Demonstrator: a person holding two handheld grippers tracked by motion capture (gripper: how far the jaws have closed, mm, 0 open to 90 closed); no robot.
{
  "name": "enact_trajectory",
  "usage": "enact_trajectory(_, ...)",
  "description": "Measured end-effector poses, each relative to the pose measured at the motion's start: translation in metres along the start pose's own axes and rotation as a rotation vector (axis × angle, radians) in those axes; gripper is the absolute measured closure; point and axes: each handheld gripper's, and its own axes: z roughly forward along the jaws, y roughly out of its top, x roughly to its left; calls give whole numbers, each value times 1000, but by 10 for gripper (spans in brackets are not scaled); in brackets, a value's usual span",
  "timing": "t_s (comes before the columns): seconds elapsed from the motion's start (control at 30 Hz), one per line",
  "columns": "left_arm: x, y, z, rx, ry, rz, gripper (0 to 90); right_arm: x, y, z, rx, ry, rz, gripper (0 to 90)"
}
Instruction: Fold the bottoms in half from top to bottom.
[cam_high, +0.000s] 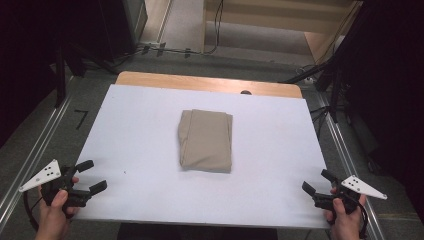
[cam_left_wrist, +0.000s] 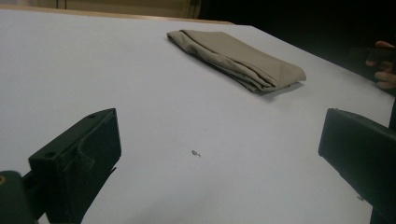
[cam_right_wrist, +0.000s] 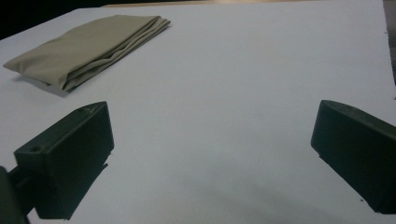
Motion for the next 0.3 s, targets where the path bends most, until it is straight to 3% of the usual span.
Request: enact_trajectory(0.3,0,0,2,13,-5,0,0,1,0,1,8,-2,0,0)
